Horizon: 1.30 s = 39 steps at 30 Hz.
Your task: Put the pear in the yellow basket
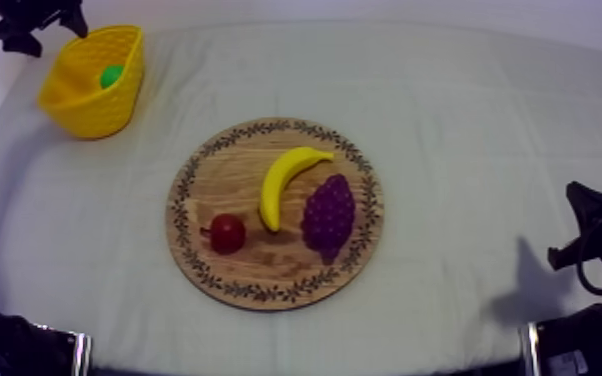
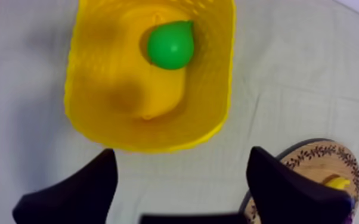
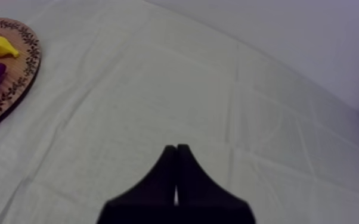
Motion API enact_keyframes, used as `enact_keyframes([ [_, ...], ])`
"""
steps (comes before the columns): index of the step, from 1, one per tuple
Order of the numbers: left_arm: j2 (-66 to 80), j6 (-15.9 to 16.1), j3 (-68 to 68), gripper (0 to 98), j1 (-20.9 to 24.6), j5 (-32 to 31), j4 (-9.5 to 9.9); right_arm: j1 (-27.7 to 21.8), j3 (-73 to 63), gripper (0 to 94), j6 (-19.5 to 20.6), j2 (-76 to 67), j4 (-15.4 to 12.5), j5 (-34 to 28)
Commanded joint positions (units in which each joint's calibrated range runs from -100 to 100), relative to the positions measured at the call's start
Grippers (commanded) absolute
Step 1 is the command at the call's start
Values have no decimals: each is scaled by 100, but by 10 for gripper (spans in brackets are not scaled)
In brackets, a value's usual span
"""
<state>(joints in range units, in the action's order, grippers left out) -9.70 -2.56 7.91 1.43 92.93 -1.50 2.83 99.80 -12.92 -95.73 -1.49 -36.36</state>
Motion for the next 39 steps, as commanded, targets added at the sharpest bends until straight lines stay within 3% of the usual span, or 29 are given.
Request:
enact_keyframes([
  [1, 391, 12, -407, 710, 6, -78, 11, 0, -2, 4, 0, -3, 0, -2],
  [15, 2241, 51, -2388, 537, 58, -506, -33, 0, -2, 4, 0, -3, 0, -2],
  [25, 3549, -78, -3373, 435, 24, -833, -198, 0, -2, 4, 0, -3, 0, -2],
  [39, 5530, 65, -5039, 197, 57, -2046, -299, 0, -2, 4, 0, -3, 0, -2],
])
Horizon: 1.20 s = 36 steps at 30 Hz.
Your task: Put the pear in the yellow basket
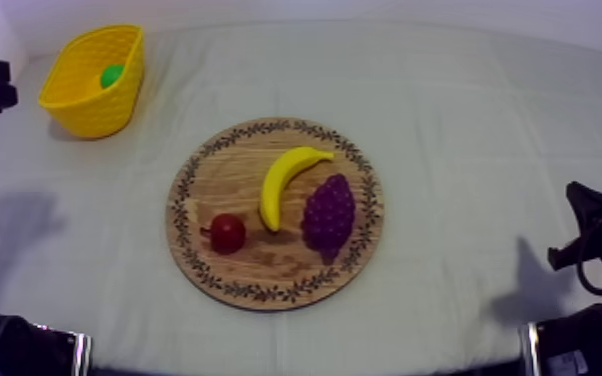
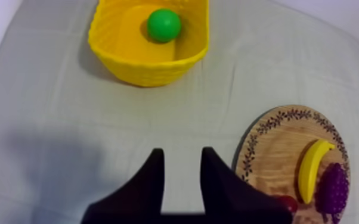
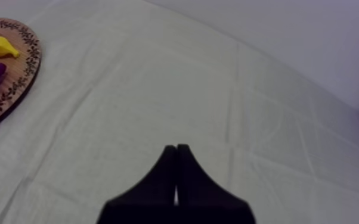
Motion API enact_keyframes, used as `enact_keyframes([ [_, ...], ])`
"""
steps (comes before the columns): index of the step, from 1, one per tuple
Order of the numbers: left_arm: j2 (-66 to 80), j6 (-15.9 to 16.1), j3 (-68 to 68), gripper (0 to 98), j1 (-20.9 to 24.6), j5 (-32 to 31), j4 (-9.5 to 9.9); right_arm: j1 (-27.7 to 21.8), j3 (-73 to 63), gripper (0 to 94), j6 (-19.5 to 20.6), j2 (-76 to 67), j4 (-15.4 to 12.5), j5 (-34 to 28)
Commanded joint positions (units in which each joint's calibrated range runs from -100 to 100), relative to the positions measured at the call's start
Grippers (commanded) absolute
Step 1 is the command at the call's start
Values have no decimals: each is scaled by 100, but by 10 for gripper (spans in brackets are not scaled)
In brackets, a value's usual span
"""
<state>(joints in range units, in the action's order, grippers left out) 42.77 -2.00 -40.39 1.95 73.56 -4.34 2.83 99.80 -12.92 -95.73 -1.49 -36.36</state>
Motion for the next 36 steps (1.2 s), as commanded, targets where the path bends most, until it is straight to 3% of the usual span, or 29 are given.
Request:
enact_keyframes([
  [1, 404, 25, -327, 180, 13, -208, -31, 0, -2, 4, 0, -3, 0, -2],
  [11, 1757, -53, -1681, 27, -45, -976, -182, 0, -2, 4, -2, -3, 0, -2],
  [20, 3013, -226, -2739, 2, -263, -1537, -273, 0, -2, 4, 0, -3, 0, -2],
  [27, 3653, 487, -3827, 1, -420, -2514, -558, 0, -2, 4, -1, -3, 0, -2],
  [36, 4390, 911, -5348, 1, -258, -3682, -572, 0, -2, 4, -3, -3, 0, -2],
])
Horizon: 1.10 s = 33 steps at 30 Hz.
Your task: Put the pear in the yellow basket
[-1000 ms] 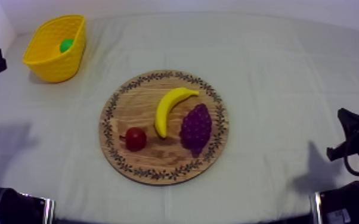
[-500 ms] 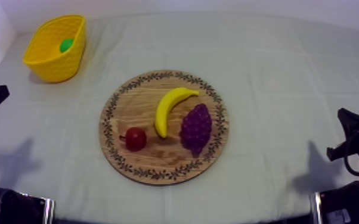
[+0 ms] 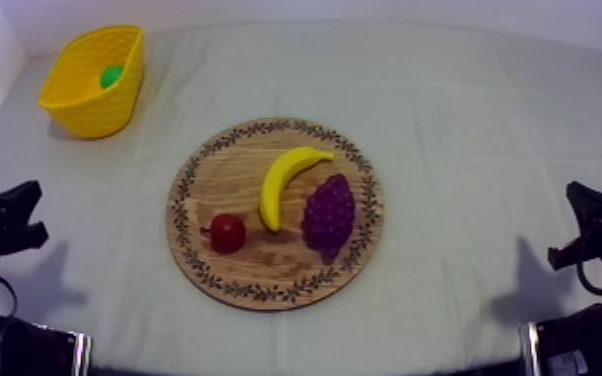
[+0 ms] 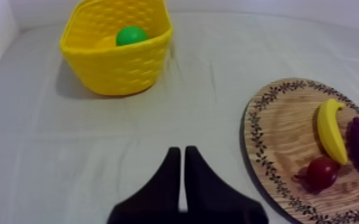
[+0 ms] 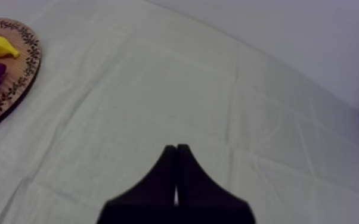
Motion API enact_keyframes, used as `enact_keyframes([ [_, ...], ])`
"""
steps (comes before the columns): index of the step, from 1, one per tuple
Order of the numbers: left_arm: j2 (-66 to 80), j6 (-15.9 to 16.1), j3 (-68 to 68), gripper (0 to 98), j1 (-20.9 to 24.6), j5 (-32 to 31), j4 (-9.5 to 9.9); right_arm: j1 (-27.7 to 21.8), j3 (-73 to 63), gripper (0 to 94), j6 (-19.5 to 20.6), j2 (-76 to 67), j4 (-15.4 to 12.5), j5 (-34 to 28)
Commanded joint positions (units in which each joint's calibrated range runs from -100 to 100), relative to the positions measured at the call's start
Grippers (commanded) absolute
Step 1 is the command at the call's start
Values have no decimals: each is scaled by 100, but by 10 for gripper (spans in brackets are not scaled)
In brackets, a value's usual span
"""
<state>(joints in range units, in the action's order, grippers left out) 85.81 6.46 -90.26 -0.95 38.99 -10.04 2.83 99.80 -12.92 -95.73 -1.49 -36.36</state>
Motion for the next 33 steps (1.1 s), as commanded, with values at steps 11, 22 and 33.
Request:
enact_keyframes([
  [11, 958, -231, -786, 1, 373, -512, 497, 0, -2, 4, 0, -3, 0, -2],
  [22, 1392, -506, -638, 2, 434, 188, 690, 0, -2, 4, -2, -3, 0, -2],
  [33, 1401, -1517, -932, 1, 468, -581, 1184, 0, -2, 4, 0, -3, 0, -2],
])
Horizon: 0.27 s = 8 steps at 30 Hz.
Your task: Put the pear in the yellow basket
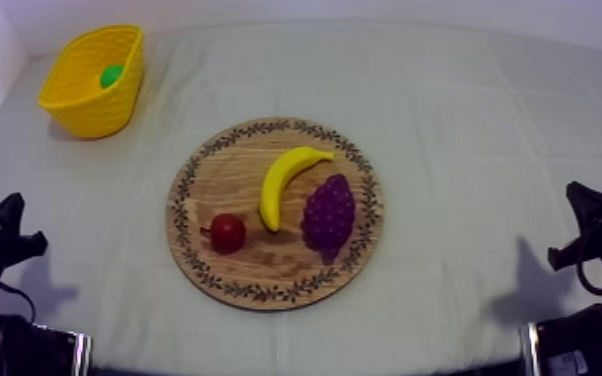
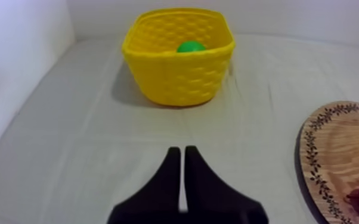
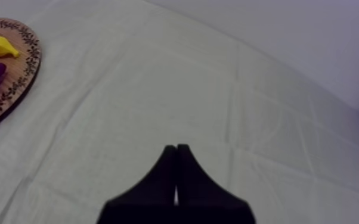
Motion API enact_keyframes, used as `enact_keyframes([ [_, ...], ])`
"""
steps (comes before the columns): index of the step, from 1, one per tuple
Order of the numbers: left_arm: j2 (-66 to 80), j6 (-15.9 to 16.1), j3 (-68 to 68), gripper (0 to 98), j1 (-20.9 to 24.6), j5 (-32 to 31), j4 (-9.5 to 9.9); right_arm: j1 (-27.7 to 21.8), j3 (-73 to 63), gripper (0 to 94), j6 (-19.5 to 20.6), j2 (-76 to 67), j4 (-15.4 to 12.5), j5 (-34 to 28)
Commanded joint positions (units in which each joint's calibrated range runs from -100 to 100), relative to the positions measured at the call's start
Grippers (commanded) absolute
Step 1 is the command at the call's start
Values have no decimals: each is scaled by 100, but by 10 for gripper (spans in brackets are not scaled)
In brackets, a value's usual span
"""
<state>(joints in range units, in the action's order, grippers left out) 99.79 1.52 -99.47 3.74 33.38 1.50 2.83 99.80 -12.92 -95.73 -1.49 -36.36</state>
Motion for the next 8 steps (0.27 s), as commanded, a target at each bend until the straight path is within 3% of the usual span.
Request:
enact_keyframes([
  [1, 3, -1074, -16, 1, 1, -36, 44, 0, -2, 4, 0, -3, 0, -2],
  [8, 3, -1158, -29, 1, 6, -69, 75, 0, -2, 4, 1, -3, 0, -2],
])
